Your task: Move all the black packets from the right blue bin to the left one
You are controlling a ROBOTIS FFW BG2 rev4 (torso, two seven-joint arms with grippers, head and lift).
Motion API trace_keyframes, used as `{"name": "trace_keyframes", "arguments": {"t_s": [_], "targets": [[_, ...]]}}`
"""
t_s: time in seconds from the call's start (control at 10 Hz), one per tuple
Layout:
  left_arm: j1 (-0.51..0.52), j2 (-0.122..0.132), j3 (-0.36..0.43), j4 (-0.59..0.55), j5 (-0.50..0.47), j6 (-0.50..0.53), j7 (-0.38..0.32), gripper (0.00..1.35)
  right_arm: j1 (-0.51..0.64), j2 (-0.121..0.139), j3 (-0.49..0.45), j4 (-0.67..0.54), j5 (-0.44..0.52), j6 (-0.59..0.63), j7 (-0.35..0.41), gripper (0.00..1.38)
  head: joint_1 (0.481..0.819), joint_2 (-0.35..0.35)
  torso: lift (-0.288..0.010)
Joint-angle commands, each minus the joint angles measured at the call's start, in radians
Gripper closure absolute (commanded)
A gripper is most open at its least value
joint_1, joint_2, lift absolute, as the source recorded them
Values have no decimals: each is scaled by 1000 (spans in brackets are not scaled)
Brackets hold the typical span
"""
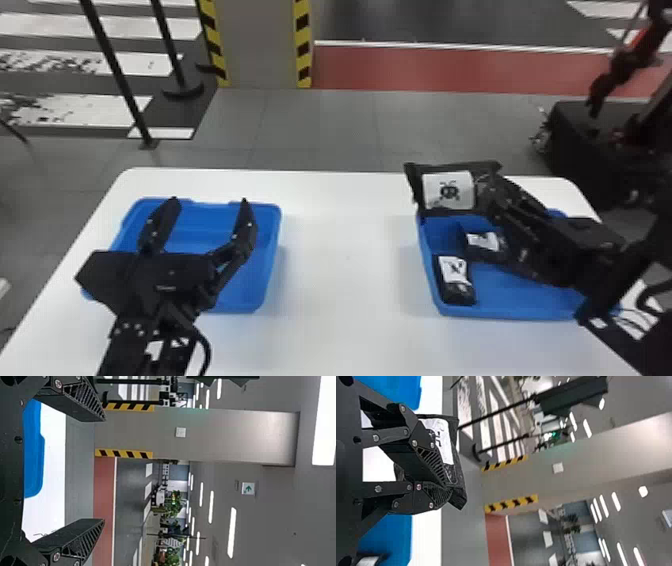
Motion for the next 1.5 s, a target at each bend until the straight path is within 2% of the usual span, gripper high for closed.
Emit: {"name": "trace_keyframes", "arguments": {"t_s": [0.0,0.3,0.4,0.5,0.8,1.0,1.2,1.4], "targets": [[-8,9,-45,0,181,10,-23,68,-55,-3,38,6,-56,-28,31,1242,695,19,-110],[-62,34,-152,0,590,-24,-174,55,-121,-20,118,25,-116,-60,80,1242,694,36,-110],[-82,35,-174,-2,684,-51,-232,84,-128,-18,121,33,-116,-65,86,1242,668,27,-110],[-89,35,-189,-12,736,-110,-260,87,-133,-20,124,43,-116,-82,87,1242,644,15,-110],[-65,38,-226,-69,828,-167,-273,87,-195,-20,126,133,-129,-190,95,1242,592,20,-110],[-82,46,-232,-86,820,-76,-279,88,-214,-20,144,165,-150,-193,112,1240,564,6,-110],[-89,46,-214,-88,753,-56,-279,88,-214,-20,195,197,-185,-193,121,1240,564,-3,-110],[-94,45,-192,-88,693,-34,-276,96,-217,-20,249,227,-208,-193,126,1240,578,32,-110]]}}
